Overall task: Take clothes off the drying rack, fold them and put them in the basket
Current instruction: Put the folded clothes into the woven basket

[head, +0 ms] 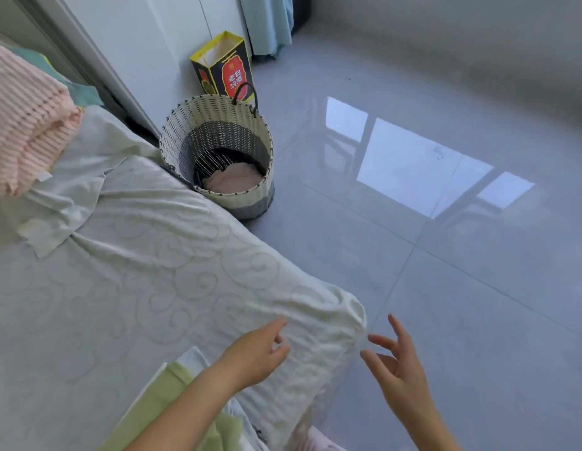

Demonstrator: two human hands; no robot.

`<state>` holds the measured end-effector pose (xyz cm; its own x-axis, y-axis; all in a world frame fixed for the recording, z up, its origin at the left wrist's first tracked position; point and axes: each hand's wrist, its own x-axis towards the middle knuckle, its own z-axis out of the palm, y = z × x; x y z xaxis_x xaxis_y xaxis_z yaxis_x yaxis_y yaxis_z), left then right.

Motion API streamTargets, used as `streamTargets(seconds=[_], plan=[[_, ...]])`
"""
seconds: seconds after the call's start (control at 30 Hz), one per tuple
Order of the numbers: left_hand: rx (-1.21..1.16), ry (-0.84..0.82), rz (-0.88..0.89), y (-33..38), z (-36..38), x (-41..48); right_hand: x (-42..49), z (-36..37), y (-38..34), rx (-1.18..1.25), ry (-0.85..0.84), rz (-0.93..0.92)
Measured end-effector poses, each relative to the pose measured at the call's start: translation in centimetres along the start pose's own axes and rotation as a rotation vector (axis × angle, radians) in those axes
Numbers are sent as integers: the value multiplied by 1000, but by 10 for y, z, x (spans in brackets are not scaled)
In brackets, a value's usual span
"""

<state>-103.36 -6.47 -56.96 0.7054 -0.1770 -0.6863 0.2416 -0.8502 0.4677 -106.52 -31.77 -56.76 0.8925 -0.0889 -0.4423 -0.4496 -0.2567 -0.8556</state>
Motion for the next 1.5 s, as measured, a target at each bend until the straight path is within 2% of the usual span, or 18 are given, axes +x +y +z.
streamTargets(seconds=[0.2, 0.4, 0.57, 0.7, 0.83, 1.0, 1.1, 1.2, 1.3, 1.5], plan=[[93, 5, 54, -19, 22, -22, -65, 7, 35, -22, 42, 7], [64, 137, 38, -78, 34, -77, -140, 61, 74, 5, -51, 30], [82, 263, 42, -143, 48, -128, -206, 128, 105, 30, -129, 108], [163, 245, 43, -196, 65, -151, -230, 182, 120, 77, -161, 208], [291, 298, 80, -245, 70, -154, -241, 228, 132, 198, -80, 352], [8, 245, -26, -284, 53, -133, -243, 278, 155, 352, 51, 468], [-212, 138, 16, -289, 43, -119, -239, 301, 156, 367, 97, 502], [-325, 66, 74, -303, 37, -105, -234, 310, 155, 360, 188, 516], [-488, -15, 27, -317, 37, -91, -231, 313, 155, 353, 235, 523], [-618, -86, -4, -323, 40, -79, -226, 317, 155, 361, 240, 468]])
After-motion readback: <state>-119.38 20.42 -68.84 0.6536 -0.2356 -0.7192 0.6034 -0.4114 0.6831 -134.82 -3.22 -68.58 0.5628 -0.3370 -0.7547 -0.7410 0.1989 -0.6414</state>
